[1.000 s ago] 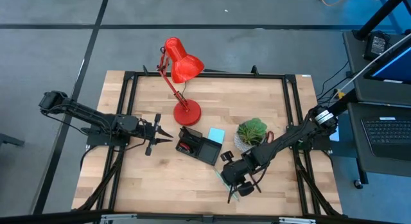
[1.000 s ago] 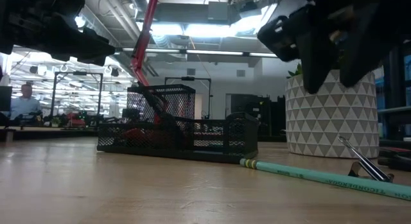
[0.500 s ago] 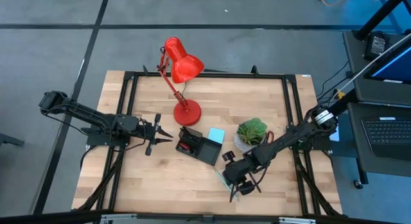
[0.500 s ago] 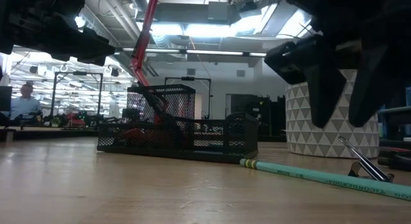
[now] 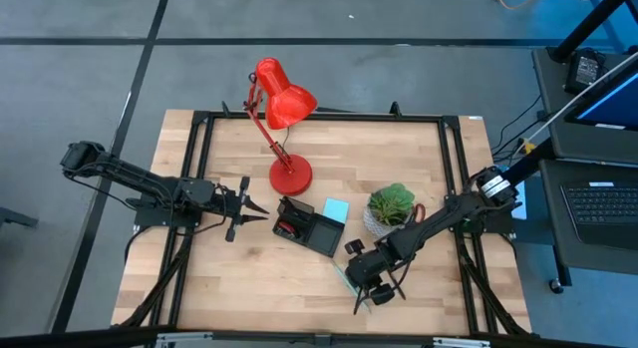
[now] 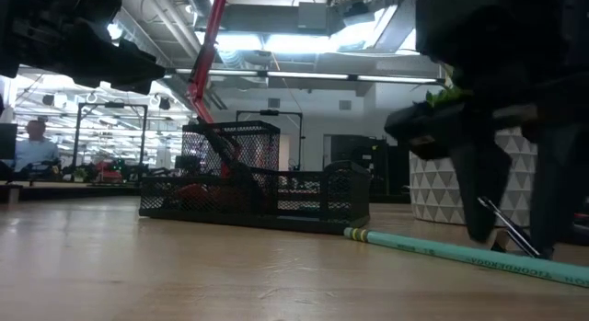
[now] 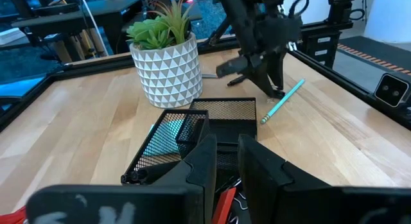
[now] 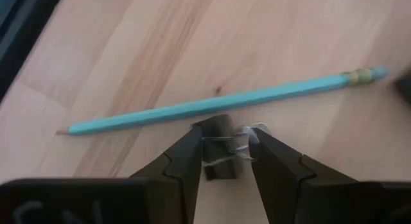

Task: Pick and place office supplies into organizer
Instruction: Put the black binder clip into the black desk organizer

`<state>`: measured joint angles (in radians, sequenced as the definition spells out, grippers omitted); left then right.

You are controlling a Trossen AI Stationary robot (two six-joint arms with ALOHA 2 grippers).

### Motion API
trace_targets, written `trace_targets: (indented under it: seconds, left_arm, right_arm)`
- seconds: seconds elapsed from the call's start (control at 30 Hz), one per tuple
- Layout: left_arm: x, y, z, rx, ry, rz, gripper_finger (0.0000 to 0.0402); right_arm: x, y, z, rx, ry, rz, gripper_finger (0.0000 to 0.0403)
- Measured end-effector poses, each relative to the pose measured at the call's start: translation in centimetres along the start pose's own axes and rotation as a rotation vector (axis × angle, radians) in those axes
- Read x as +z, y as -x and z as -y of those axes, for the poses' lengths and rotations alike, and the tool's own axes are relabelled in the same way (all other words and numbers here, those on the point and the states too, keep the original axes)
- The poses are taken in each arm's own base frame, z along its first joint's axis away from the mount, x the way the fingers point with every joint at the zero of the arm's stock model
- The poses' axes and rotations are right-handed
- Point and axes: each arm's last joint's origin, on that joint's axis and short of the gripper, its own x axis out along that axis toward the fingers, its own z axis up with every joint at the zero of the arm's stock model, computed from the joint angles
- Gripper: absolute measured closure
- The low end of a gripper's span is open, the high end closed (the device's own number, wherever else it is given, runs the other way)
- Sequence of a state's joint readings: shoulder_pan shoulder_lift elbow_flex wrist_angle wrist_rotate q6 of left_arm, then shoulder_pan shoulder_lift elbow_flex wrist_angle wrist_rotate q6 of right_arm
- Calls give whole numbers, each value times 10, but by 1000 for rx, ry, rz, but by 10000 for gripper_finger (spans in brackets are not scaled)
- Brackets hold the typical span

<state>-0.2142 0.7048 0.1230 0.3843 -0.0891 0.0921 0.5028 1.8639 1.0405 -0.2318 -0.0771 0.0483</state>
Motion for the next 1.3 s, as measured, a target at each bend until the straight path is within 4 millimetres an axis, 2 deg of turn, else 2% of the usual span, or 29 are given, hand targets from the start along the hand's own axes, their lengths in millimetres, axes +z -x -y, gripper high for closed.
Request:
trace_targets:
  seconds: [0.7,1.1,1.3]
  left_arm:
    - [0,0,0,0,0,0,343]
    - [0,0,0,0,0,0,343]
    - [0,0,0,0,0,0,343]
  right_arm:
    - [-1,-3,0,20,-62,-25,275]
    - [1,-2,-1,23,-58,-17,373]
    - [3,1,-1,24,-82,-17,384]
